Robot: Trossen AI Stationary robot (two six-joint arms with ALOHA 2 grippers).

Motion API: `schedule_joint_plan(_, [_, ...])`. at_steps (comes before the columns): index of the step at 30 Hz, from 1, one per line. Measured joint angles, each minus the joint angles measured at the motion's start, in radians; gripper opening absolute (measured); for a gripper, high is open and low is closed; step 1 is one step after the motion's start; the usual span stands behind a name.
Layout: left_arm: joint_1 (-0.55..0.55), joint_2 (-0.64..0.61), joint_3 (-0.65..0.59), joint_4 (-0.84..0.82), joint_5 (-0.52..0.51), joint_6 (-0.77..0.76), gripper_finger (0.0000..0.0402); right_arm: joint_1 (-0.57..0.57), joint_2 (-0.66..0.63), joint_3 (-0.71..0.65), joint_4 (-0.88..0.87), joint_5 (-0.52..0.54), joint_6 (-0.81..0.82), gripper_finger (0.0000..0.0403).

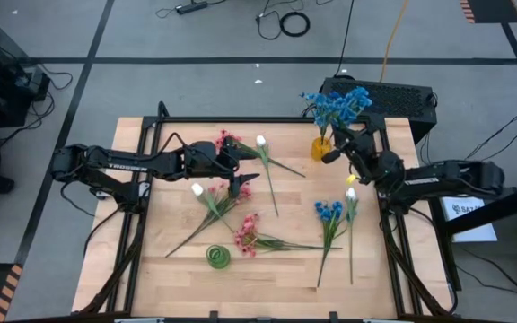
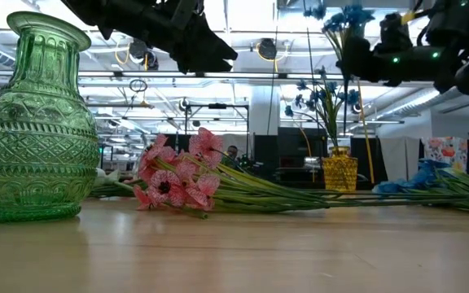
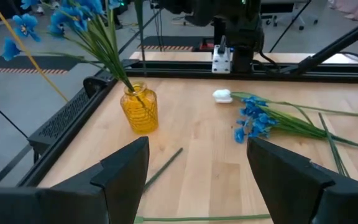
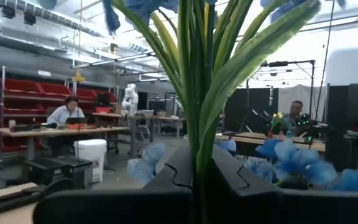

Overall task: Sort flowers into vase by color
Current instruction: Put the left blue flowers into the yellow vase

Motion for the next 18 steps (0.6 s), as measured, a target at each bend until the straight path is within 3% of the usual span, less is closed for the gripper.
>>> schedule_joint_plan(18, [-0.001,0.0,0.0,-0.018,0.0,-0.002,0.0278,-0.075,0.257,0.001,0.203,-0.034,0.013,0.0008])
